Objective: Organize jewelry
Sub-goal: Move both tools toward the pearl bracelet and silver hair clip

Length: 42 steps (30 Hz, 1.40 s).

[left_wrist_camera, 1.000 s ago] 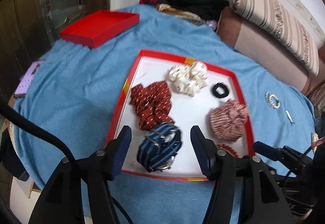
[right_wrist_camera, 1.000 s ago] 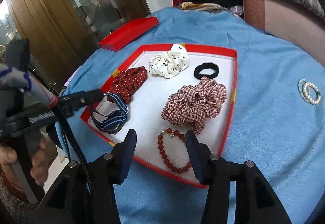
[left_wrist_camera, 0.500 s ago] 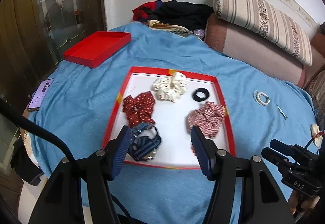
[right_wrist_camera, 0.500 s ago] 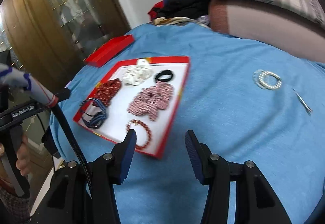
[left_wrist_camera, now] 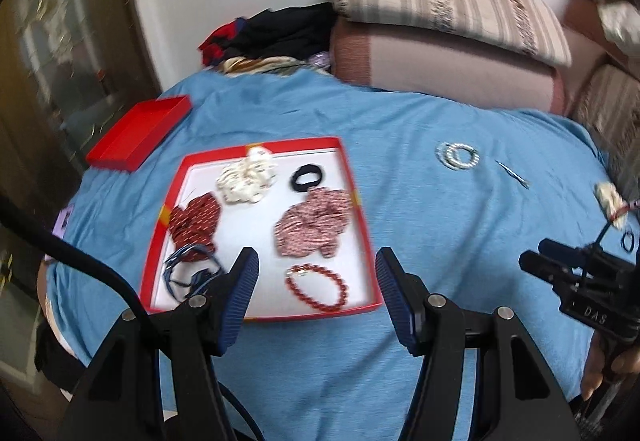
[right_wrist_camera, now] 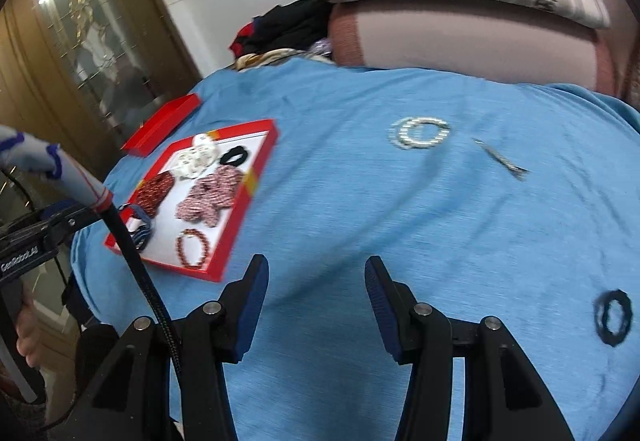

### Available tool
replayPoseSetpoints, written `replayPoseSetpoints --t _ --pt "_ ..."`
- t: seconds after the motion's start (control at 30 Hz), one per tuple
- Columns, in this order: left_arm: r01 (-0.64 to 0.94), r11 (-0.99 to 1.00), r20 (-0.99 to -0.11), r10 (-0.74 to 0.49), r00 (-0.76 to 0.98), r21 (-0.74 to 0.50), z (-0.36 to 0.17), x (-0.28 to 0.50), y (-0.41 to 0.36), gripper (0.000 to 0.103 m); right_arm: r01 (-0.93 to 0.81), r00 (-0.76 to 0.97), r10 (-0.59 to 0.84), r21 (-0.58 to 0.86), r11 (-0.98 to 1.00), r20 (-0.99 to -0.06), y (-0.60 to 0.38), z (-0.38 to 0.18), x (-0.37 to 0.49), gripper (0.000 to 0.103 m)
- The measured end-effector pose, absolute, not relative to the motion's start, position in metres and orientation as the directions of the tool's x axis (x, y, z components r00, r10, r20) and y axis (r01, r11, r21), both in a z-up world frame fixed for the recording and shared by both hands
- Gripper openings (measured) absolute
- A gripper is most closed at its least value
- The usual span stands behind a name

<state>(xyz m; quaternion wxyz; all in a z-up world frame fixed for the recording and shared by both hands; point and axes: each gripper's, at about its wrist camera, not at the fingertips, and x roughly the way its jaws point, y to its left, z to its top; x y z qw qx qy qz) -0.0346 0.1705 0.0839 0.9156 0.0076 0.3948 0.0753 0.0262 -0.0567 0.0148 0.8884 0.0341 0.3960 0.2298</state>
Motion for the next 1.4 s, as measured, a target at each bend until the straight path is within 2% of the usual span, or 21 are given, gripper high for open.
replayPoseSetpoints --t 0.37,0.9,1.4 --pt "-0.034 0.992 -0.741 0.116 0.661 0.125 0.072 -0.013 0.111 0.060 -0.264 0.624 0.365 0.253 0.931 -0.691 -0.118 0.009 0.034 0.054" --pt "0.031 0.990 -0.790 0.091 0.607 0.137 0.035 0.043 0.081 0.060 -0.192 0.626 0.317 0.254 0.948 -0.713 -0.149 -0.007 0.075 0.054" --pt "0.044 0.998 -0.823 0.017 0.568 0.052 0.010 0.128 0.079 0.060 -0.137 0.656 0.253 0.217 0.967 -0.711 -0.184 -0.007 0.135 0.054"
